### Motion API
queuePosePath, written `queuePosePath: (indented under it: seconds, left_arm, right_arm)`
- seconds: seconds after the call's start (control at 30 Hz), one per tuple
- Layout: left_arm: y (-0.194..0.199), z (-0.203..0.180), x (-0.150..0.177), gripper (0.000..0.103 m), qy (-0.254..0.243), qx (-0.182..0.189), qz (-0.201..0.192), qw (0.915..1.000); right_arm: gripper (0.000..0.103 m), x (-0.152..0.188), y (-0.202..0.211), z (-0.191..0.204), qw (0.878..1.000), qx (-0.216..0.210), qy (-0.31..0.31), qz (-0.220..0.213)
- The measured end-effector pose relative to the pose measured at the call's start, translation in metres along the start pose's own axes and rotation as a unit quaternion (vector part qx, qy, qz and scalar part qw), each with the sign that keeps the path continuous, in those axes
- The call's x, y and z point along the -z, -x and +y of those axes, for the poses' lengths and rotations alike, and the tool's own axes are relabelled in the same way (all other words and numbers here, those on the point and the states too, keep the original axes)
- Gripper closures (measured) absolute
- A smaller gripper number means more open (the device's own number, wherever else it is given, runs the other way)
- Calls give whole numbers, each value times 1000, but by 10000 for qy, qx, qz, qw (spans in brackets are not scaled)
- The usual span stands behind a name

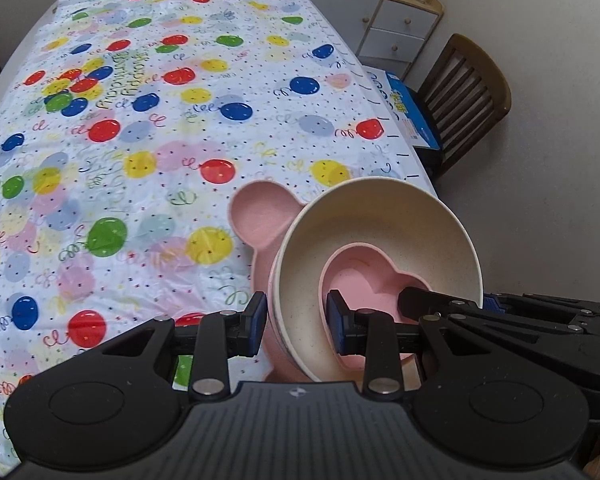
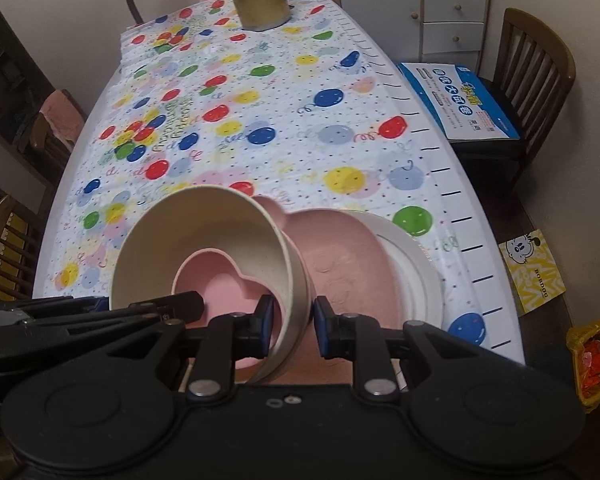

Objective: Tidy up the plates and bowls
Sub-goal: 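Carry the cream bowl with both grippers and lower it onto the pink bowl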

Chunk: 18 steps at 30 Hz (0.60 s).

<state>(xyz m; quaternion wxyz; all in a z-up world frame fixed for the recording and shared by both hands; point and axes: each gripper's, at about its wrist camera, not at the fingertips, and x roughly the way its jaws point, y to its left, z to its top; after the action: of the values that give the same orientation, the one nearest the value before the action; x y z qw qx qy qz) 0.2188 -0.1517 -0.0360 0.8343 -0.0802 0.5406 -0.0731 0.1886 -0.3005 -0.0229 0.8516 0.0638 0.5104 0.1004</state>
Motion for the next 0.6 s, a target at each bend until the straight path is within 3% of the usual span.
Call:
queuePosePath:
  seconds: [0.6]
  left_arm:
    - [-59, -29, -7, 72, 152, -228, 357, 9990]
  right_arm:
    - [83, -13, -46, -61, 9987, -117, -37, 488]
